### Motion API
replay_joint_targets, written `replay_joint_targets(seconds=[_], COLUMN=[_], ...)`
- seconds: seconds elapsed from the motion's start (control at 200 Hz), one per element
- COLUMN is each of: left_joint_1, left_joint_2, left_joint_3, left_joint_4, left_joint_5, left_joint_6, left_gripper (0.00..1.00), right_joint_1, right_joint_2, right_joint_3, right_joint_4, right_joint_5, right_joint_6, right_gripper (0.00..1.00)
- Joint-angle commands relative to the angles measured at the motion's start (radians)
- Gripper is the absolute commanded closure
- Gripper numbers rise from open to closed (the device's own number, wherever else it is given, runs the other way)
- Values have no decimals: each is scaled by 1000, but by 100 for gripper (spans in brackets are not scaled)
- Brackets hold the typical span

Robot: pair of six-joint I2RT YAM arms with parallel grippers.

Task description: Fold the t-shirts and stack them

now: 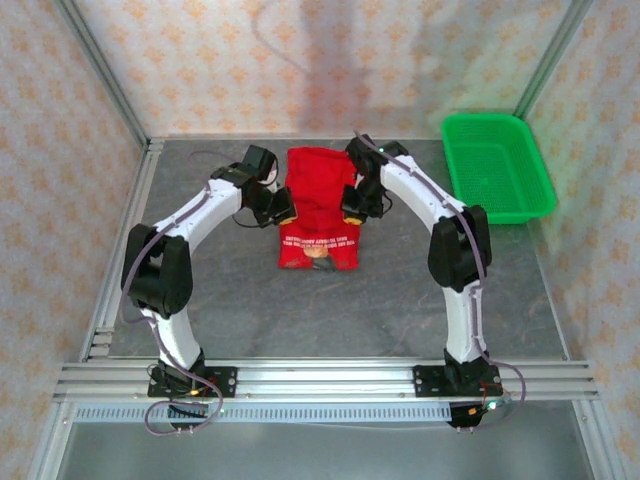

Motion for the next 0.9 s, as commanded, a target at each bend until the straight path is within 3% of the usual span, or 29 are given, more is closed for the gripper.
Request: replay_joint_targets(seconds=[0.0, 0.21, 0.666, 0.756, 0.896], left_joint_1=[25, 27, 30, 31, 50], left_joint_2=[45, 176, 372, 401, 433], left_joint_3=[81, 189, 394, 425, 549], left_joint_4=[-92, -115, -158, -134, -119], left_joint_5=[-59, -42, -48, -38, 28], left_joint_6=[60, 109, 109, 73, -16], left_gripper=[100, 100, 100, 100, 73], right_joint_1=[-16, -25, -60, -78, -120], right_joint_2=[73, 200, 324, 362, 363], right_joint_3=[120, 275, 351, 396, 478], right_joint_4=[-128, -183, -152, -131, -42], right_joint_5=[71, 81, 85, 80, 55], right_joint_6=[-59, -68, -45, -26, 17], right_gripper=[100, 100, 100, 87, 70])
